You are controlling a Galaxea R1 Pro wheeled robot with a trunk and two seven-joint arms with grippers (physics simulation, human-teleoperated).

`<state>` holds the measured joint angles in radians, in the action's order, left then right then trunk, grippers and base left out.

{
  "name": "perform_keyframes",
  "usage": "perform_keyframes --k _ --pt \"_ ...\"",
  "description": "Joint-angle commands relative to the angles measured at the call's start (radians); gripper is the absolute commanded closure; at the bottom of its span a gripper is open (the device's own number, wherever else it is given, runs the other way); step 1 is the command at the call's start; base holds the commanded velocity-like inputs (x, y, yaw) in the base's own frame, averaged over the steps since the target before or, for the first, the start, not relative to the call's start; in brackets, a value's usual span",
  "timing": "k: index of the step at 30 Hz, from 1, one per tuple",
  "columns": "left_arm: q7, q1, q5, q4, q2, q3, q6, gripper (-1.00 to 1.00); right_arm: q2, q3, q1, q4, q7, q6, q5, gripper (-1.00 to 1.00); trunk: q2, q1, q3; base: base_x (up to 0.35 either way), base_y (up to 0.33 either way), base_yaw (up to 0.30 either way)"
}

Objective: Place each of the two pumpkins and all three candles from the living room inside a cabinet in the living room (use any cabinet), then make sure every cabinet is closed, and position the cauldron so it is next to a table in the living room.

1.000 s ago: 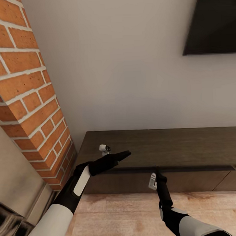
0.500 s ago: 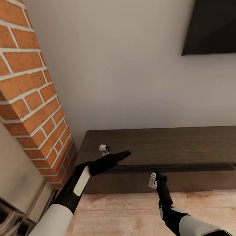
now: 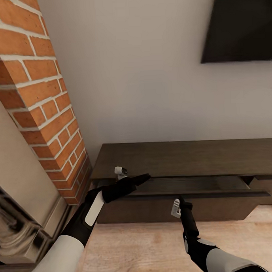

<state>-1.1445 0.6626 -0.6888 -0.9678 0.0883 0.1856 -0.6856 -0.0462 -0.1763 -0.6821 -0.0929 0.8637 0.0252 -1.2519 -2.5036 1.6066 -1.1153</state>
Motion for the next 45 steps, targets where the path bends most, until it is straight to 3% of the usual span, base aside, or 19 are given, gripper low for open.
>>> perform_keyframes --k 1,21,45 --pt "0.000 0.000 0.000 0.000 0.000 0.000 0.000 -1.00 0.000 0.006 0.001 0.002 -0.009 -0.002 0.004 1.00 0.000 0.000 0.000 -0.333 0.000 0.000" --pt "-0.001 0.000 0.000 0.000 -0.001 0.000 0.000 -1.00 -0.001 0.005 0.001 0.002 -0.008 -0.002 0.003 1.00 0.000 0.000 0.000 -0.329 0.000 0.000" --pt "0.000 0.000 0.000 0.001 -0.001 -0.002 0.000 -1.00 -0.001 0.005 0.001 0.005 -0.008 -0.004 0.002 1.00 0.000 0.000 0.000 -0.051 0.000 0.000"
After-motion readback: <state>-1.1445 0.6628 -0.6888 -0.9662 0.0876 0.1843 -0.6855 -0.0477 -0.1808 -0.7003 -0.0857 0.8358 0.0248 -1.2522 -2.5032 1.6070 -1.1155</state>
